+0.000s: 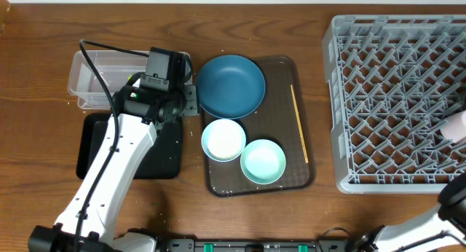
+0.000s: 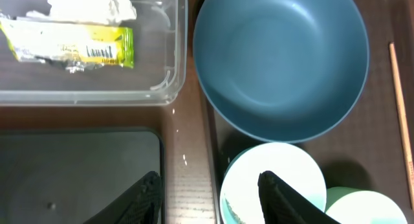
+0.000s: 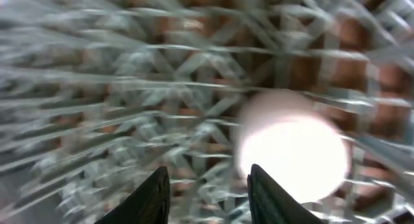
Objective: Sort waste into correct bins and load items into the dishwasher rack
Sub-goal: 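Move the right gripper to the light-blue bowl and grasp its rim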
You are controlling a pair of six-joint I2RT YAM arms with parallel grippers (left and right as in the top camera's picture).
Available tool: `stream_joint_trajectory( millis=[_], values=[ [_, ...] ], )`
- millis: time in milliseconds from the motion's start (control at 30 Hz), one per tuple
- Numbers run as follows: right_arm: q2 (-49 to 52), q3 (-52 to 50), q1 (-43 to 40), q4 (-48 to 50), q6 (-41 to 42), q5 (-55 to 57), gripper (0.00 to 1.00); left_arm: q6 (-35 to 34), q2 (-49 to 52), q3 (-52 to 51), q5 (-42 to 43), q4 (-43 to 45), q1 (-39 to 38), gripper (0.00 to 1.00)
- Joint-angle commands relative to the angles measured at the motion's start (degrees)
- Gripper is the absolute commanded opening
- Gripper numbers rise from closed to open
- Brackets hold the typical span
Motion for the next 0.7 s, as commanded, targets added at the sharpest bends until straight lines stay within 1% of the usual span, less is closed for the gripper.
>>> stream_joint_trajectory(
  millis=[0,33,133,200,333,400,467,667],
  values=[
    [-7.02,1.03,4.59,-0.26,-4.63,-8.63,0.43,0.39,-0.04,-0.24,-0.59,-1.01,0.15,0.52],
    [-8.13,1.03,6.21,-0.61,-5.53,-9.57,0.44,0.39,-0.02,-0.24,-1.01,-1.51,0.15,0.54],
    [-10.56,1.03,12.52,-2.32,-8.72,-11.19,0.47,0.37,-0.02,-0.24,-2.54,-3.06,0.15,0.57],
    [-10.91,1.03,17.46,-3.23,-10.43,-11.17,0.49,0.35,-0.02,-0.24,-3.98,-4.42,0.15,0.58],
    [-10.29,0.98,27.43,-5.77,-14.62,-10.86,0.5,0.35,-0.02,-0.24,-4.17,-6.43,0.15,0.59],
    [-9.49,0.96,32.37,-6.95,-15.72,-10.88,0.52,0.35,-0.02,-0.28,-4.17,-6.58,0.15,0.6],
    [-8.28,0.96,37.29,-8.28,-15.69,-10.56,0.55,0.35,0.0,-0.31,-4.17,-6.58,0.15,0.6],
    [-2.25,0.96,49.22,-11.78,-15.69,-9.73,0.54,0.35,0.0,-0.74,-4.15,-6.38,0.15,0.61]
  ],
)
